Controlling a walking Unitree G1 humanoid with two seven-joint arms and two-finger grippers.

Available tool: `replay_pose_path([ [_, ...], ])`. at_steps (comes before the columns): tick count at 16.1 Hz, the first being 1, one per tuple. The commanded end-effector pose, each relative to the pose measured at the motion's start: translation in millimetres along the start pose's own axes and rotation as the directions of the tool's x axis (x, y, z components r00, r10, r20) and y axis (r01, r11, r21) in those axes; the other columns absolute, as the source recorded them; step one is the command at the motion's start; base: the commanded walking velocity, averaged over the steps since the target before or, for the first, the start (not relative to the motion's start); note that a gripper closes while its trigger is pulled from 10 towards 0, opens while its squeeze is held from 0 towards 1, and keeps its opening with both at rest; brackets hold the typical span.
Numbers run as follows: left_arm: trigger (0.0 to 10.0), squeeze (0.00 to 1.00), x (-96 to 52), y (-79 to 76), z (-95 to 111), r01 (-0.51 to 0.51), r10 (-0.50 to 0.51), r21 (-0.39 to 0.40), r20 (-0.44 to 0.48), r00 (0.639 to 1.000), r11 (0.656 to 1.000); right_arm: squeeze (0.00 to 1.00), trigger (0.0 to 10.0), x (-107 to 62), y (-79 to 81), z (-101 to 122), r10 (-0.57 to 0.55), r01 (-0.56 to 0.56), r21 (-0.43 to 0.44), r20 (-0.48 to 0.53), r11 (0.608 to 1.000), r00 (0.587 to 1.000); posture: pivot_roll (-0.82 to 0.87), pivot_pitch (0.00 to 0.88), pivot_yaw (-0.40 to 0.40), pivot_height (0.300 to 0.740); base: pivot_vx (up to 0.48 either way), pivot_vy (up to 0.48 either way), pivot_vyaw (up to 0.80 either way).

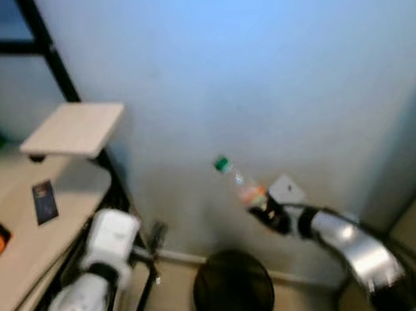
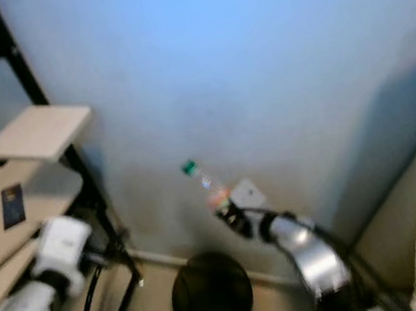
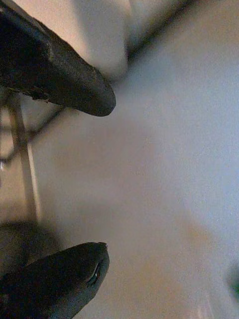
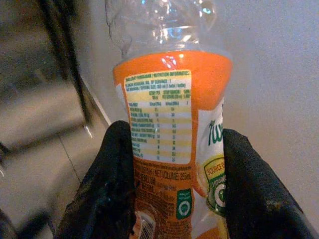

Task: Clean up the room

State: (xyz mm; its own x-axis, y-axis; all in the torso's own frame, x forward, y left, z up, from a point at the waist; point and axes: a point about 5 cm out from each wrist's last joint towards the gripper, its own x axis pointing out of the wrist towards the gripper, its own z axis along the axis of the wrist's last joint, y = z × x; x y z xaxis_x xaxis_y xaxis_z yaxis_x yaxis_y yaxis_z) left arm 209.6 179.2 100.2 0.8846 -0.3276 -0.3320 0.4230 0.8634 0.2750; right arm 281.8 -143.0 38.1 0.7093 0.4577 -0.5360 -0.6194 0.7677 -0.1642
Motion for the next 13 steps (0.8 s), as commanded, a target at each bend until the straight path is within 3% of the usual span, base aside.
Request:
replay_pose_path([
  [1, 10.0, 0.0, -0.2, -0.1, -4, 0.06, -0.059, 0.015, -0.042, 0.997, 0.998, 0.0, 10.0, 7.1, 2.6, -7, 0.01, -0.012, -0.041, -0.061, 0.999, 0.998, 0.12, 0.0, 0.004, 0.74, 0.0, 0.0, 0.0],
  [2, 10.0, 0.0, 1.2, -0.9, -4, 0.101, -0.099, 0.034, -0.047, 0.994, 0.994, 0.0, 10.0, 12.2, 3.1, -10, 0.014, -0.021, -0.064, -0.104, 0.998, 0.994, 0.12, 0.0, 0.003, 0.74, 0.0, 0.0, 0.0],
  [3, 10.0, 0.0, 1.8, -4.1, -3, 0.224, -0.22, 0.087, -0.06, 0.974, 0.971, 0.0, 10.0, 24.1, 10.7, -15, 0.052, -0.067, -0.083, -0.176, 0.994, 0.983, 0.12, 0.0, -0.002, 0.74, 0.0, 0.0, 0.0],
  [5, 10.0, 0.0, 1.4, -2.8, -4, 0.287, -0.279, 0.122, -0.082, 0.957, 0.95, 0.0, 10.0, 31.0, 18.4, -18, 0.08, -0.105, -0.102, -0.22, 0.989, 0.972, 0.12, 0.0, -0.006, 0.74, 0.0, 0.0, 0.0],
  [7, 10.0, 0.0, -1.2, 3.9, -13, 0.363, -0.331, 0.209, -0.174, 0.927, 0.908, 0.0, 10.0, 41.4, 27.9, -20, 0.068, -0.107, -0.13, -0.272, 0.986, 0.96, 0.13, 0.0, -0.013, 0.74, 0.0, 0.0, 0.0],
  [10, 10.0, 0.0, -6.7, 1.4, -19, 0.451, -0.403, 0.21, -0.233, 0.885, 0.868, 0.0, 10.0, 46.8, 32.9, -23, 0.031, -0.085, -0.153, -0.322, 0.985, 0.946, 0.13, 0.0, -0.019, 0.74, 0.0, 0.0, 0.0],
  [13, 10.0, 0.0, -10.9, 0.0, -20, 0.471, -0.424, 0.194, -0.238, 0.874, 0.861, 0.0, 10.0, 47.9, 37.4, -26, 0.039, -0.103, -0.166, -0.346, 0.981, 0.937, 0.13, 0.0, -0.018, 0.74, 0.0, 0.0, 0.0],
])
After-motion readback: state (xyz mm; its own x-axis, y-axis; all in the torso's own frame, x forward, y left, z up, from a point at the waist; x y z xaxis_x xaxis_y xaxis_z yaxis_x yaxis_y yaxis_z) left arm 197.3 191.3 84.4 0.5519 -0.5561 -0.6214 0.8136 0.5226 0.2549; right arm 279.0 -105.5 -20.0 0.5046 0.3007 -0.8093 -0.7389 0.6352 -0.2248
